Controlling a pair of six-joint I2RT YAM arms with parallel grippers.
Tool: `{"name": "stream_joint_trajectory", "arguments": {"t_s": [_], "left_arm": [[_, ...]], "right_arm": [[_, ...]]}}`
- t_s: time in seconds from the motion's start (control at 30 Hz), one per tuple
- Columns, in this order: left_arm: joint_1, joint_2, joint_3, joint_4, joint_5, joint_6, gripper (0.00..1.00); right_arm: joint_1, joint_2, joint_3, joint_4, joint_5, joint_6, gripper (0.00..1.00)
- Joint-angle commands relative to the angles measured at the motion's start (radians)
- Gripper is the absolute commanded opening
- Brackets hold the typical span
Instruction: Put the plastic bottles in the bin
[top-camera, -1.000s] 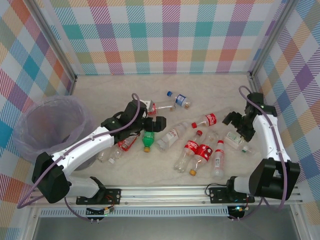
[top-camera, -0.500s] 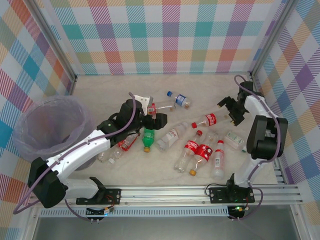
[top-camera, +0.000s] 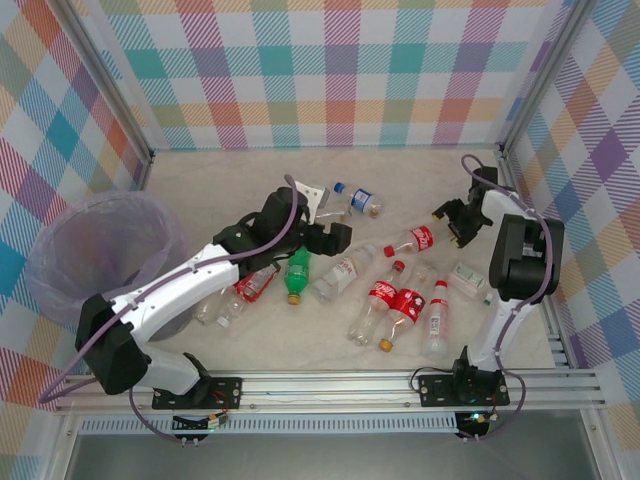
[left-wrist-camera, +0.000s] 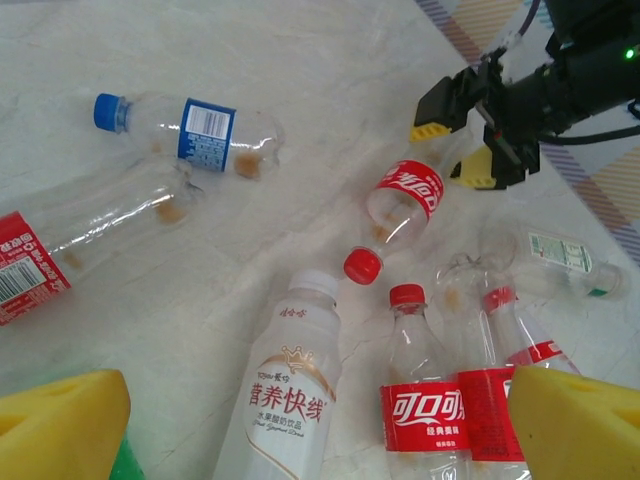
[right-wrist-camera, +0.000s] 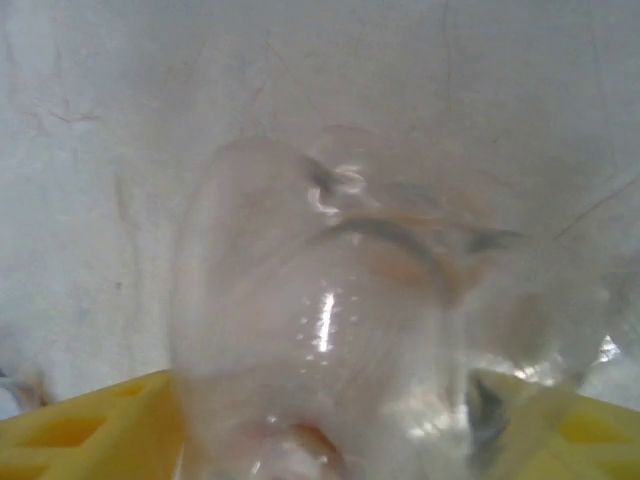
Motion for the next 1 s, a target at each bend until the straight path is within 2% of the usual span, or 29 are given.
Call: {"name": "stream_joint_trajectory", "arguments": {"t_s": [0.0,0.1,0.17,0.27,0.4,0.57,0.73,0.83,0.97], "left_arm": [[-0.010,0.030,0.064,-0.048,0.000,0.016,0.98],[-0.004,0.041,0.099,-0.069,0.006,-0.045,1.00],[-0.004,0.031,0.092,-0.018,0.048,-0.083,1.00],[-0.003,0.027,0.091,0.034,0.108,-0.125,1.00],[-0.003,0.067,0.145,0.083,0.219,-0.114,1.00],[-0.004,0.160,0.324,-0.135,0.317,-0.011,1.00],[-0.010,0.219,0.439,-0.238,0.429,0.047,1.00],[-0.037,0.235,0.452,-0.263,0.444,0.075,1.00],[-0.075,0.244,0.468,-0.316,0.427,0.130,1.00]], "right_arm": [[-0.021,-0.103,0.003,0.011,-0.007,-0.070,0.67],[-0.027,-0.191,0.007,-0.007,-0.005,-0.130,0.63],[-0.027,-0.260,0.018,-0.053,-0.011,-0.176,0.61],[-0.027,-0.394,-0.038,-0.049,-0.050,-0.201,0.52],[-0.025,-0.526,-0.089,-0.067,-0.149,-0.217,0.53],[-0.004,-0.724,-0.204,-0.018,-0.303,-0.179,0.52],[0.054,-0.922,-0.341,0.071,-0.377,-0.126,0.47],[0.085,-1.029,-0.400,0.145,-0.419,-0.082,0.46],[0.103,-1.059,-0.370,0.120,-0.473,-0.099,0.44]]}}
